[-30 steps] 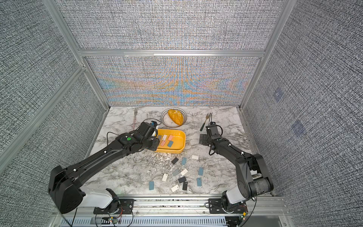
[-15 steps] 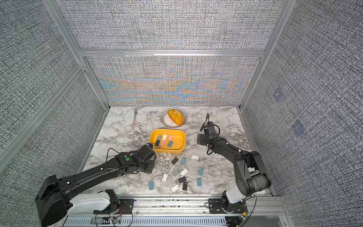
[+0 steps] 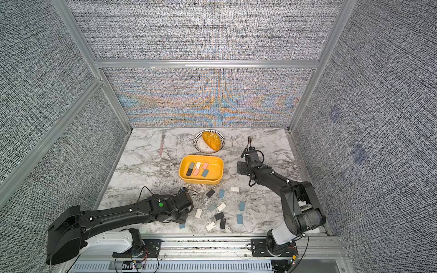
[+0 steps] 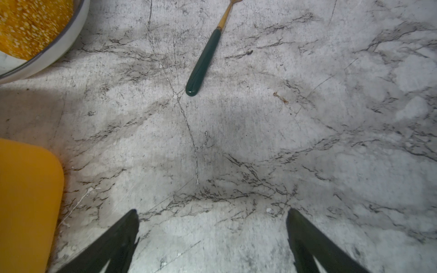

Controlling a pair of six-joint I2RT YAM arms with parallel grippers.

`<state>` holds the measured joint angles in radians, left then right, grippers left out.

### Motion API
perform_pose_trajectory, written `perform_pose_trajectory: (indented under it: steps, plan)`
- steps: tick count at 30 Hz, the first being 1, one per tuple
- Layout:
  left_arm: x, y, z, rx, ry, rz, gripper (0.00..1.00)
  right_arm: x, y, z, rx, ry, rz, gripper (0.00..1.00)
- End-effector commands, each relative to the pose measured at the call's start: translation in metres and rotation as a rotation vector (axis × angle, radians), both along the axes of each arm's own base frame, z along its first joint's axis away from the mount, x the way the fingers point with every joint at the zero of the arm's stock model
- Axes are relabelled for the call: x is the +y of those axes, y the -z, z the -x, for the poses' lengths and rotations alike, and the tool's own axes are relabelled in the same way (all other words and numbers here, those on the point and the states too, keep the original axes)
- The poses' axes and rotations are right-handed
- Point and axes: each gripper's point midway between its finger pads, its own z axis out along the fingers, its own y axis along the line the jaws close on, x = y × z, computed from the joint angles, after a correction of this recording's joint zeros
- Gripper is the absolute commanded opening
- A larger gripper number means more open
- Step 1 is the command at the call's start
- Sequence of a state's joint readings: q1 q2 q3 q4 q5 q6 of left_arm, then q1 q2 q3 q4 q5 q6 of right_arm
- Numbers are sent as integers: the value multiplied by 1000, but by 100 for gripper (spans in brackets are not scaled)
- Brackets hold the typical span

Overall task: Put the eraser in the storage box
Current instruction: Pick up the eraser from the center of the board.

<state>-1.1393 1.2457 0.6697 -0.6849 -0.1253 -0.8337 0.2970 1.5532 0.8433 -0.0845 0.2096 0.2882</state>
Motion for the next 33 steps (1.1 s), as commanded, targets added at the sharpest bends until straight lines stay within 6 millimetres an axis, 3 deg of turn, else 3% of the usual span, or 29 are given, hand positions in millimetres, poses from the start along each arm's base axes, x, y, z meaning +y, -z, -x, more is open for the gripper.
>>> perform_pose_trajectory:
  steps: [1,13,22,33]
  plan:
    - [1,7,10,37,-32,-13,54,-2,-3,-1,-14,11,6,98]
    - [5,18,20,72,-45,-24,57,-2,-4,1,-16,10,5,98]
    - [4,31,29,114,-32,-37,53,-2,-4,1,-19,11,-1,98]
    - [-3,32,29,124,-2,-42,29,-2,-3,2,-16,11,2,98]
